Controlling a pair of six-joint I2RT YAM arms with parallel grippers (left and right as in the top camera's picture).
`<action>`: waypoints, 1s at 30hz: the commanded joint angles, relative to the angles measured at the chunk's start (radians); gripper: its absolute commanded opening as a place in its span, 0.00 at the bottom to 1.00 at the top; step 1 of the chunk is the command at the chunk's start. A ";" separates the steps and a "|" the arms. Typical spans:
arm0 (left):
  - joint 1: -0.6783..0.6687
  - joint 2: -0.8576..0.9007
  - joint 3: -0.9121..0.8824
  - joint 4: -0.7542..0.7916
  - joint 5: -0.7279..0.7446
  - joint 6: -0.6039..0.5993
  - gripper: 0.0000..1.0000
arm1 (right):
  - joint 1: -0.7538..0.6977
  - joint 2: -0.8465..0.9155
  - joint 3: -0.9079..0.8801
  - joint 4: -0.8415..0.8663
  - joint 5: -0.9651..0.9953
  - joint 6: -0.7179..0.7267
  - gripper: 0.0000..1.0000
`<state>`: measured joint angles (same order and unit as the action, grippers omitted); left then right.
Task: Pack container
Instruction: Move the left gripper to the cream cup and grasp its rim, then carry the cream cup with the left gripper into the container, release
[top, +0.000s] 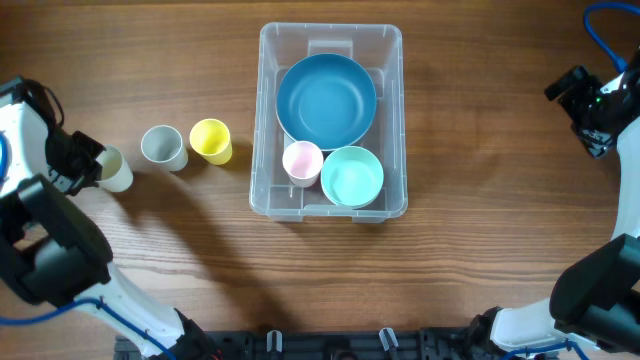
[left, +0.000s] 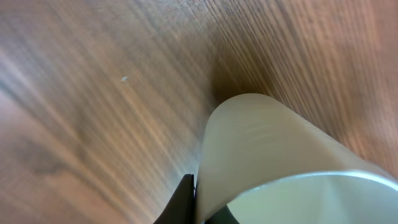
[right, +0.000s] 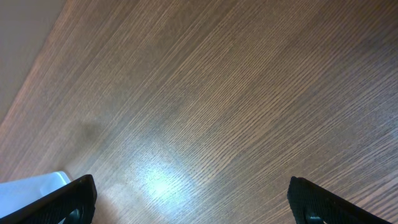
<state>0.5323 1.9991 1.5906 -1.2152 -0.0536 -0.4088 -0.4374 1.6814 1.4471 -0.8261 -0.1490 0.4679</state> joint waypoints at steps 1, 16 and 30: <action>-0.021 -0.236 0.062 -0.048 0.095 0.035 0.04 | 0.002 0.008 0.000 0.003 -0.002 0.005 0.99; -0.901 -0.388 0.064 -0.016 0.097 0.087 0.04 | 0.002 0.008 0.000 0.003 -0.002 0.005 1.00; -0.986 -0.165 0.064 0.036 0.056 0.060 0.04 | 0.002 0.008 0.000 0.003 -0.002 0.005 0.99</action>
<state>-0.4526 1.8797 1.6535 -1.1778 0.0338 -0.3271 -0.4374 1.6814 1.4471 -0.8257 -0.1490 0.4679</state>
